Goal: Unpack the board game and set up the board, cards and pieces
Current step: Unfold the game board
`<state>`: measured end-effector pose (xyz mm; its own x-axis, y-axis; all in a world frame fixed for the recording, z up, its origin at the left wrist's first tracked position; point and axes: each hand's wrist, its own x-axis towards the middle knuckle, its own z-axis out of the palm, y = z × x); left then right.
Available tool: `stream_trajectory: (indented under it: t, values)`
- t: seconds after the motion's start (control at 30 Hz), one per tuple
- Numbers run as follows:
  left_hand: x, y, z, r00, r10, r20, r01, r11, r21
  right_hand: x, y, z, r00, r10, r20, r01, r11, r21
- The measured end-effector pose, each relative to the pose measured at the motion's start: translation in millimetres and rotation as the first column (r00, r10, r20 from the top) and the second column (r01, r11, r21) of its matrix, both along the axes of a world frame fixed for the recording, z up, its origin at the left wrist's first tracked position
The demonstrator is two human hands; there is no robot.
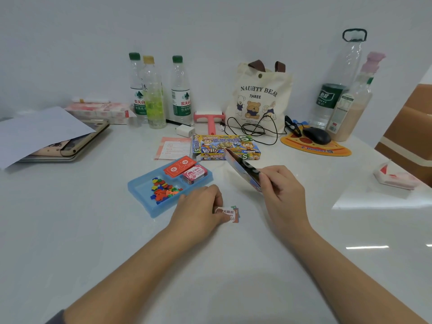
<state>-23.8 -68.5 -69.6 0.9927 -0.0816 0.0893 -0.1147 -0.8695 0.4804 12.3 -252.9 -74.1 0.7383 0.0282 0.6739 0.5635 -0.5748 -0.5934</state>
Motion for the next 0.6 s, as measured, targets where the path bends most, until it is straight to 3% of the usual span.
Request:
stream_trajectory:
  t: [0.17, 0.6]
  values:
    - [0.1, 0.2, -0.3, 0.998, 0.009, -0.065, -0.011, 1.000, -0.026, -1.1, 0.2, -0.4, 1.000, -0.001, 0.001, 0.001, 1.000, -0.001]
    - [-7.8, -2.2, 3.4, 1.000, -0.026, -0.005, 0.026, 1.000, -0.014, -3.0, 2.1, -0.3, 1.000, 0.016, 0.001, -0.016, 1.000, 0.009]
